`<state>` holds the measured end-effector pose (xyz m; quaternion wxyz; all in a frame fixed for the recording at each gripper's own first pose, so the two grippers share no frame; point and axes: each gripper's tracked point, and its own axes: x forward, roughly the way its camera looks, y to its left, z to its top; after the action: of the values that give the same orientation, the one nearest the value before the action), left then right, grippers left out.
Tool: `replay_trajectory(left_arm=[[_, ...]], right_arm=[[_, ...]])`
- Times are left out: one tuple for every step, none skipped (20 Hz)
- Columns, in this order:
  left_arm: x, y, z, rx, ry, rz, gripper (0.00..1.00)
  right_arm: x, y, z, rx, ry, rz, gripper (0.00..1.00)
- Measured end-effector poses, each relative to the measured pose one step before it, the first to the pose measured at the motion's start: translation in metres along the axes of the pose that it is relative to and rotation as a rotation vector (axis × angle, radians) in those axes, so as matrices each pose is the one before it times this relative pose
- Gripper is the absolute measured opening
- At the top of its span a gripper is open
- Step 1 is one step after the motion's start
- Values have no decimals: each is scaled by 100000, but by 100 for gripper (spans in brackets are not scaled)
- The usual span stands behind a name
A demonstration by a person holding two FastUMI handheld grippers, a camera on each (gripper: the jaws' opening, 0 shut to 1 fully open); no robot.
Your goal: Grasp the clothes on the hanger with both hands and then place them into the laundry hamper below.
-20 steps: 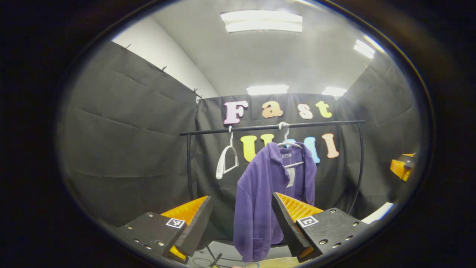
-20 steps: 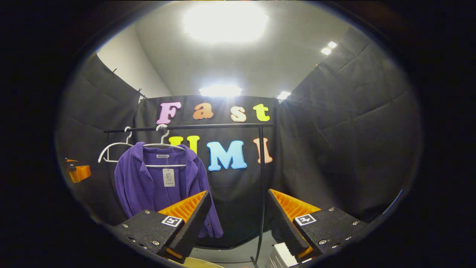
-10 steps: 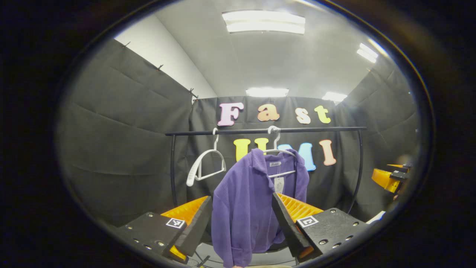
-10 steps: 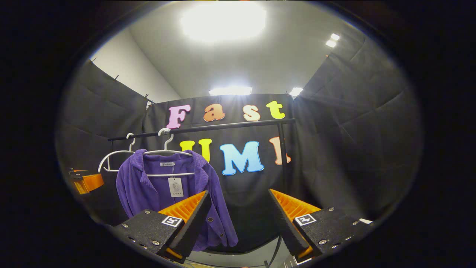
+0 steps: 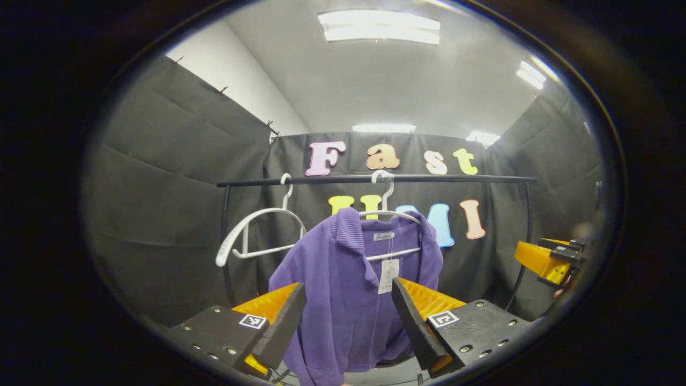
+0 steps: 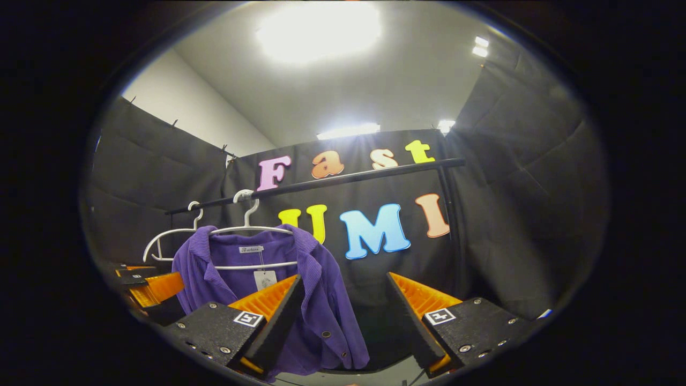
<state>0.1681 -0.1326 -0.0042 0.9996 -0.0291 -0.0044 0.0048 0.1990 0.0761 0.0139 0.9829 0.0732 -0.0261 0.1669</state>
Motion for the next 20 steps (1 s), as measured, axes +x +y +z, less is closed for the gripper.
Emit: replay_trajectory(left_arm=[[535, -495, -248, 253, 47, -263, 97], [803, -384, -142, 389, -44, -223, 99], [726, -434, -308, 796, 318, -98, 99], [816, -245, -188, 1191, 55, 429, 99], [778, -198, -289, 1450, 111, 918, 99], [890, -72, -213, 1302, 316, 1096, 99], [890, -239, -437, 1201, 692, 1124, 99], [693, -50, -395, 1102, 648, 1148, 99], [676, -94, -454, 1000, 712, 1307, 99], [761, 119, -350, 1186, 621, 2147, 93], [641, 215, -448, 1037, 870, 2668, 93], [540, 267, -317, 1012, 627, 2530, 93], [393, 297, -276, 1020, 299, 2514, 93], [548, 118, -63, 1016, 6, 1685, 93], [365, -39, -163, 1005, 175, 1440, 93], [281, 229, -162, 923, 141, 2022, 93], [254, 277, -135, 458, -219, 2145, 93], [164, 212, 28, -124, -792, 2666, 99], [65, 174, 29, -585, -875, 2143, 99], [232, 67, -120, -284, -346, 1944, 93]], right_arm=[[711, 183, -140, 354, 277, 1192, 94], [785, 330, -145, 450, 235, 1534, 94], [765, 235, -151, 459, 130, 1224, 93], [748, 85, -89, 365, 61, 1055, 93], [855, 179, -139, 349, 334, 965, 94], [767, 112, -214, 391, 77, 979, 93], [777, 54, -176, 356, 308, 1017, 93], [750, 38, -215, 378, 93, 817, 93], [791, -3, -233, 316, 381, 719, 93], [651, 110, -348, 309, 660, 841, 93], [668, -73, -375, 337, 755, 530, 93], [707, -128, -403, 352, 899, 360, 93], [755, -49, -365, 383, 716, 551, 93], [737, -47, -339, 191, 768, 581, 93], [707, -102, -466, 83, 1237, 549, 93], [799, 80, -404, 95, 859, 676, 93], [686, -49, -551, -168, 1106, 354, 93], [773, -34, -643, -471, 1121, -100, 93], [849, 30, -628, -429, 1096, 76, 93], [950, 388, -715, 56, 1657, 938, 94]])
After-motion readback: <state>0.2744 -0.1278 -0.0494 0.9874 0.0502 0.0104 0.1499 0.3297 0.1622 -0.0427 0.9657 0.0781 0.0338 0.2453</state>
